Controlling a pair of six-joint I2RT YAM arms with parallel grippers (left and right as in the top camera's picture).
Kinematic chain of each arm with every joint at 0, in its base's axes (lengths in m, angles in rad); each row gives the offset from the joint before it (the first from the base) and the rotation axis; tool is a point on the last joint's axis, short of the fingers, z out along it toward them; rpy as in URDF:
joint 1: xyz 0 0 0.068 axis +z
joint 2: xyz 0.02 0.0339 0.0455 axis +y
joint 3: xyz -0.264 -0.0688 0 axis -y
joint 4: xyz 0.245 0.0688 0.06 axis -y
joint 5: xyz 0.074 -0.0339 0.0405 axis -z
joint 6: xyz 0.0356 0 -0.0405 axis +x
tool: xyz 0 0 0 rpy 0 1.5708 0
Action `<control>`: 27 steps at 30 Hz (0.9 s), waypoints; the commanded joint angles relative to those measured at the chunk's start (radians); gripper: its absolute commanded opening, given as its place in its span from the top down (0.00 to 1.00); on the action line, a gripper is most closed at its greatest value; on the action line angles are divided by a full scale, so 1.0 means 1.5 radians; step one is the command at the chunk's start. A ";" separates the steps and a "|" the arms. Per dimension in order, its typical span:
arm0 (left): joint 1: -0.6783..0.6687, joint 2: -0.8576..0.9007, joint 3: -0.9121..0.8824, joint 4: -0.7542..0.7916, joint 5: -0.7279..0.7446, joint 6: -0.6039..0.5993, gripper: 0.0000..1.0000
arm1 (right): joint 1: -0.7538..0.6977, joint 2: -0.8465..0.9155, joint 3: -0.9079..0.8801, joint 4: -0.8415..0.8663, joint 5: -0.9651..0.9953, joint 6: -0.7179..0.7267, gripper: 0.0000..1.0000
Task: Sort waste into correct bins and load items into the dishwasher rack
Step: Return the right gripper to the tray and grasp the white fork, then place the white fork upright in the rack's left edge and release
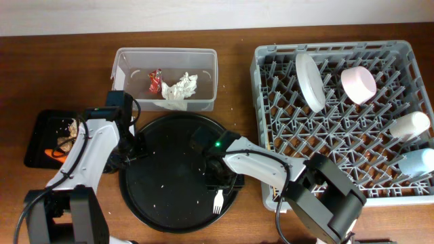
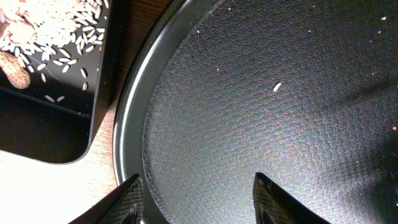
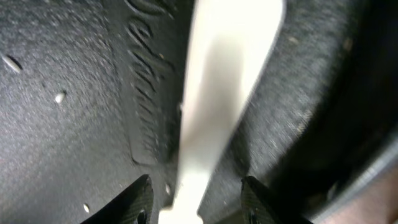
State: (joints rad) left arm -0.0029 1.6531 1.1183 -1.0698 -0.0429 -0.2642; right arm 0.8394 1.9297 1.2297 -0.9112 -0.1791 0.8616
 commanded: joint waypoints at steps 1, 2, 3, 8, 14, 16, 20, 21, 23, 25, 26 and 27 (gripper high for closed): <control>-0.001 -0.013 -0.006 0.000 -0.009 0.008 0.44 | 0.005 0.008 -0.024 0.026 -0.001 0.008 0.58; -0.001 -0.013 -0.006 0.000 -0.009 0.008 0.44 | 0.005 0.008 -0.032 0.033 -0.001 0.008 0.62; -0.001 -0.013 -0.006 0.000 -0.009 0.008 0.44 | 0.004 0.009 -0.040 0.038 -0.001 0.008 0.64; -0.001 -0.013 -0.006 0.000 -0.009 0.008 0.44 | 0.004 0.008 -0.047 0.042 0.004 0.008 0.91; -0.001 -0.013 -0.006 -0.001 -0.009 0.008 0.43 | -0.001 -0.033 -0.021 0.033 0.014 -0.028 0.96; -0.001 -0.013 -0.006 -0.001 -0.009 0.008 0.44 | -0.025 -0.100 0.026 -0.040 0.077 -0.042 0.96; -0.001 -0.013 -0.006 -0.001 -0.009 0.008 0.43 | -0.118 -0.233 0.055 -0.110 0.117 -0.193 0.96; -0.001 -0.013 -0.006 0.000 -0.009 0.008 0.44 | -0.161 -0.264 0.055 -0.141 0.129 -0.226 0.96; -0.001 -0.013 -0.006 0.001 -0.009 0.008 0.44 | -0.235 -0.280 0.055 -0.186 0.128 -0.288 0.96; -0.001 -0.013 -0.006 0.001 -0.009 0.008 0.44 | -0.271 -0.269 0.050 -0.201 0.127 -0.342 0.96; -0.001 -0.013 -0.006 0.001 -0.009 0.008 0.44 | -0.282 -0.258 0.037 -0.198 0.127 -0.369 0.96; -0.001 -0.013 -0.006 0.001 -0.009 0.008 0.43 | -0.282 -0.253 0.025 -0.192 0.128 -0.375 0.96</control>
State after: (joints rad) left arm -0.0029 1.6531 1.1175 -1.0695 -0.0433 -0.2642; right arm 0.4294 1.5208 1.3041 -1.2076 0.0002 0.4091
